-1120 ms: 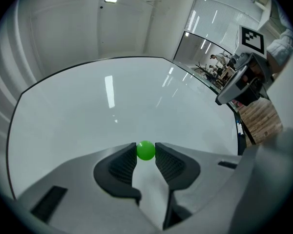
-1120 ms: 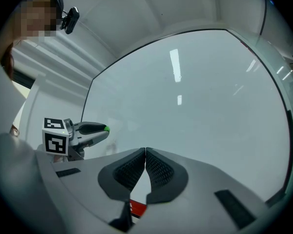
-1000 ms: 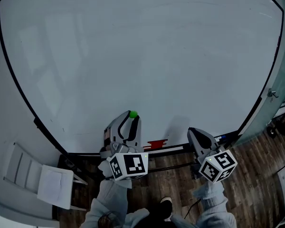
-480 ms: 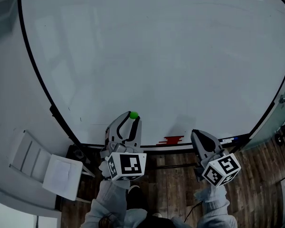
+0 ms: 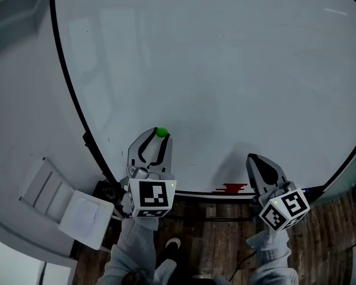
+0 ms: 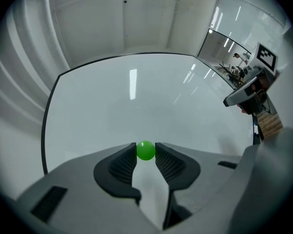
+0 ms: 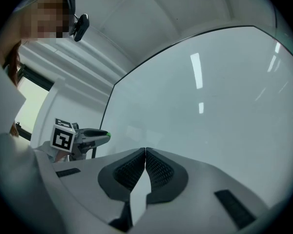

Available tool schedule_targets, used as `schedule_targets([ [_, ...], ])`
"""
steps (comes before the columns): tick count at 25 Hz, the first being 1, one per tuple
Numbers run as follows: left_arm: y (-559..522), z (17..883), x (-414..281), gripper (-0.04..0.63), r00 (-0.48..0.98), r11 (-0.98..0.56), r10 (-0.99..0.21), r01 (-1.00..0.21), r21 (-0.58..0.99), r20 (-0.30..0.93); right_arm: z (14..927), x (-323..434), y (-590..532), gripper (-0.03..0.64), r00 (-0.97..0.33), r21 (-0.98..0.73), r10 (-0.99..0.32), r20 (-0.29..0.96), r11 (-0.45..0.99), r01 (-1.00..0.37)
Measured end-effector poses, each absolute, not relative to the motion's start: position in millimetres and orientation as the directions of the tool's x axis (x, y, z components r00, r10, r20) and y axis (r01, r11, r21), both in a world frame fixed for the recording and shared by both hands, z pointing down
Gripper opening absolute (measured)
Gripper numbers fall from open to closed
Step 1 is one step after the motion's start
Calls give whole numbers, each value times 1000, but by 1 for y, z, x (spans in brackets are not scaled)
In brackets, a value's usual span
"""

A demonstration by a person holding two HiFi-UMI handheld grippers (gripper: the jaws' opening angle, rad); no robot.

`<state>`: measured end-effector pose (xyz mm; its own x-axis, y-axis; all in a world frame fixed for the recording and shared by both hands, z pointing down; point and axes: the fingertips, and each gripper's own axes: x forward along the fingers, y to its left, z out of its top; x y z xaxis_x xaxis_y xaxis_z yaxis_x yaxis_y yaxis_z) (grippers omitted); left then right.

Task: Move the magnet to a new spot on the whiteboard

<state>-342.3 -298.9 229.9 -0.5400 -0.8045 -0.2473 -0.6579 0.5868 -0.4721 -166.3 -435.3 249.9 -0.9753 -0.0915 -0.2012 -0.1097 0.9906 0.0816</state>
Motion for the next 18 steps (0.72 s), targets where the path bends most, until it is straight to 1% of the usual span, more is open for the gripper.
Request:
schedule_targets([
  [8,-289,191,-364,123,-572,645,-763,-635,-425,-302,211,-189,-424,28,-970,151,-16,-243,987,-54],
  [11,-288,171,-372,123,-583,669,-742,-606,-430,-332,198,-199,-420,28,-967,172,17,-254,985,-27],
  [18,-282,143,-396,123,-629,714,-698,-566,-413,-343,176,-211,-415,28,-961,204,51,-273,979,-6],
])
